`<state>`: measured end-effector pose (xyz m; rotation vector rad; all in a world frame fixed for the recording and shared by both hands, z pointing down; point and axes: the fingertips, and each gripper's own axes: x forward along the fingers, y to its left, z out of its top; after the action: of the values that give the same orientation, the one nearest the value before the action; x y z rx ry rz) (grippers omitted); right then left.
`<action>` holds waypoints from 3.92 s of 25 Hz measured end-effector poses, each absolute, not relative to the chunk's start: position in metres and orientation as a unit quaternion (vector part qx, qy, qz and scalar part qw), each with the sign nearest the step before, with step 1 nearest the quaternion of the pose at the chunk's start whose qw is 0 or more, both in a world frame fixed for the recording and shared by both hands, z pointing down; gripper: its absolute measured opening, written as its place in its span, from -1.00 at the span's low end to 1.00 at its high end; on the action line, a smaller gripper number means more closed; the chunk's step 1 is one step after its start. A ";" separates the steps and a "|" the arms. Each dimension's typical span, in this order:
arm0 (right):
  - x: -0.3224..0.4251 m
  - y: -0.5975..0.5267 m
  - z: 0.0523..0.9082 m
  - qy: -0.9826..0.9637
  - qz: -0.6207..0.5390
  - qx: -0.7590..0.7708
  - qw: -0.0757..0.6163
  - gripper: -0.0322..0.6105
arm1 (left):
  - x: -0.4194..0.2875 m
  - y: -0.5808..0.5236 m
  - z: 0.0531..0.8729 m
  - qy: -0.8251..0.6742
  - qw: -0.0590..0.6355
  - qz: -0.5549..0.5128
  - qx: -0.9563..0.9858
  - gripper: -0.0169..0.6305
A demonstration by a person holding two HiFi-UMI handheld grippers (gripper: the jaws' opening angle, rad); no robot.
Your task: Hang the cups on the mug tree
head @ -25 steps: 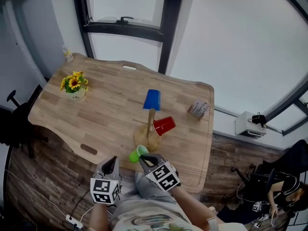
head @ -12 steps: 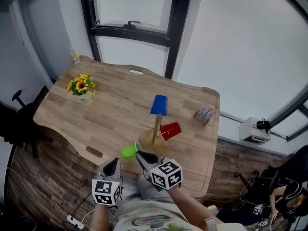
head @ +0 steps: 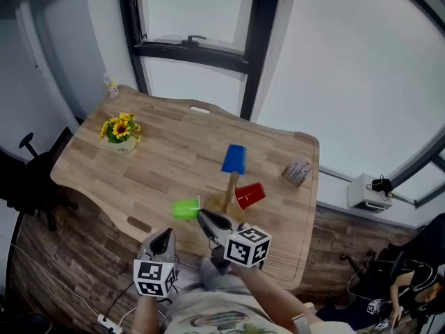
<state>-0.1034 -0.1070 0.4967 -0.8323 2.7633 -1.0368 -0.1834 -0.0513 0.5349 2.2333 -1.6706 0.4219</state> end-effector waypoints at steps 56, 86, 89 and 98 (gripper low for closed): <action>-0.056 -0.150 0.510 0.815 -0.440 -0.357 0.120 -0.83 | -0.168 -0.065 0.536 -0.561 0.157 0.148 0.799 -0.93; -0.032 -0.126 0.529 0.824 -0.414 -0.386 0.029 -0.69 | -0.151 -0.052 0.537 -0.551 0.164 0.132 0.808 -0.93; -0.026 -0.120 0.528 0.832 -0.394 -0.389 0.011 -0.69 | -0.146 -0.053 0.535 -0.547 0.163 0.132 0.810 -0.93; -0.011 -0.106 0.522 0.861 -0.289 -0.416 -0.050 -0.69 | -0.124 -0.058 0.529 -0.532 0.154 0.127 0.823 -0.93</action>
<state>-0.0106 -0.1056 0.5217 -1.3501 2.7943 -0.9386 -0.1242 -0.0583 0.5287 2.3589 -1.5241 0.3646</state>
